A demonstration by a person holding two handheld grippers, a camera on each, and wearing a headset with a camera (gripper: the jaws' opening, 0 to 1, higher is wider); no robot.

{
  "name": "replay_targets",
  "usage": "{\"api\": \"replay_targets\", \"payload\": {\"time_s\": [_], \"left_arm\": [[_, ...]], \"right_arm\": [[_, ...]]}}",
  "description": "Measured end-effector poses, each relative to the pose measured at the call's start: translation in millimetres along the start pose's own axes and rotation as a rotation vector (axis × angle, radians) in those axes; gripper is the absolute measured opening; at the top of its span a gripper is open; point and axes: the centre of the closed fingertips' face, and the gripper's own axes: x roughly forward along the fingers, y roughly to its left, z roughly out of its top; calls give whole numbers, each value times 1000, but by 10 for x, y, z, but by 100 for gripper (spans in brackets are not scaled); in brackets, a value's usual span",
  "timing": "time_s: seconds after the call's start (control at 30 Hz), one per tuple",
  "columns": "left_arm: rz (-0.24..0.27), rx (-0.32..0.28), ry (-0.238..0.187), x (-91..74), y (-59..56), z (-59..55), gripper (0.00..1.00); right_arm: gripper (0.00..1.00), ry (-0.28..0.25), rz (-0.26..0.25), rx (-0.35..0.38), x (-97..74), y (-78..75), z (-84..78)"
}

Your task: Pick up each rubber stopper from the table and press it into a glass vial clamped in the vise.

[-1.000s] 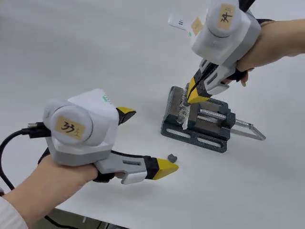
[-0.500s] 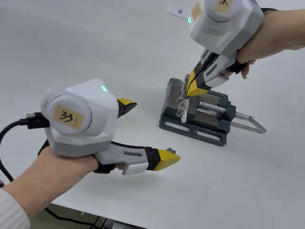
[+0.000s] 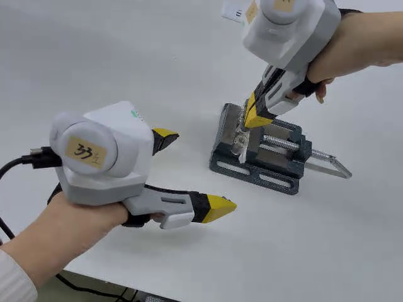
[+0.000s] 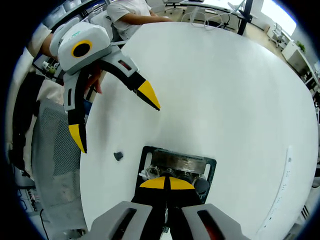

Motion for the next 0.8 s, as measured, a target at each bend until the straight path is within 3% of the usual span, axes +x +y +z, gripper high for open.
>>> {"api": "replay_targets", "payload": {"time_s": [0.2,0.3,0.4,0.8], "left_arm": [[5,-4,-6,-4,31,9,84],[5,-4,-1,-3,31,-4,84],[4,1,-4,-15,20,15,84],[15,33,-9,-113,-22,146,84]], "right_arm": [[0,74,-17,-48,7,9,-2],[0,100,-18,-38,20,-12,6],[0,96,-4,-16,24,-60,-6],[0,41,-16,30,2,-13,-36]]}}
